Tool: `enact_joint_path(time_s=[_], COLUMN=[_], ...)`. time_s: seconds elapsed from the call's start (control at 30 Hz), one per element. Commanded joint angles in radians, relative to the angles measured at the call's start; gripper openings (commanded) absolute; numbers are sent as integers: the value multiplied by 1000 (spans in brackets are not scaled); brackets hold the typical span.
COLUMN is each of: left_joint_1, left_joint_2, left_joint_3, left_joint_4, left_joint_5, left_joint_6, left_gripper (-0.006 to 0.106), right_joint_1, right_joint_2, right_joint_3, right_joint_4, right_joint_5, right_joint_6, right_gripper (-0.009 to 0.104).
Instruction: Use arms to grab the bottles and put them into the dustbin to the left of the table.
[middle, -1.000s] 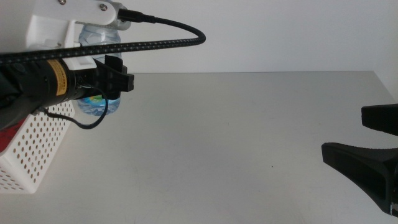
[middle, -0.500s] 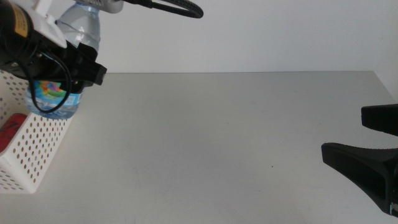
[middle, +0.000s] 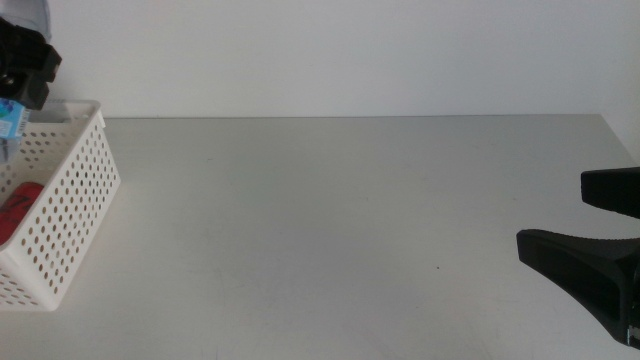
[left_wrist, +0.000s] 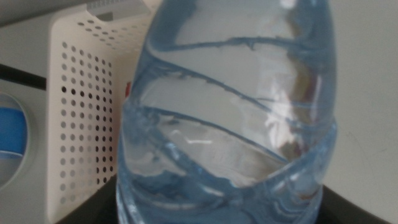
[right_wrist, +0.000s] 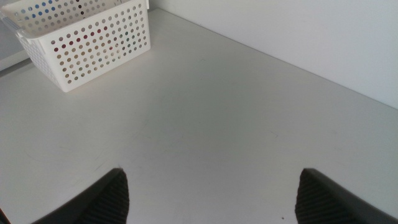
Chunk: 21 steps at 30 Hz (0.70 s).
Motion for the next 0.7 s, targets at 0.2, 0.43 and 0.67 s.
enact_joint_path(time_s=[0.2, 0.43, 0.67], left_joint_1=[280, 418, 428], left_joint_2=[89, 220, 304], left_joint_3=[-42, -42, -42], left_joint_4=[-239, -268, -295], left_joint_5=[-41, -41, -176], left_joint_6=[204, 251, 324], left_gripper=[-2, -2, -2], right_joint_1=[0, 0, 0], right_joint_2=[0, 0, 0], right_joint_3=[-24, -24, -24], right_joint_4=[1, 1, 1], right_joint_5=[-69, -69, -69], right_joint_6=[-4, -4, -4], right_gripper=[72, 72, 72])
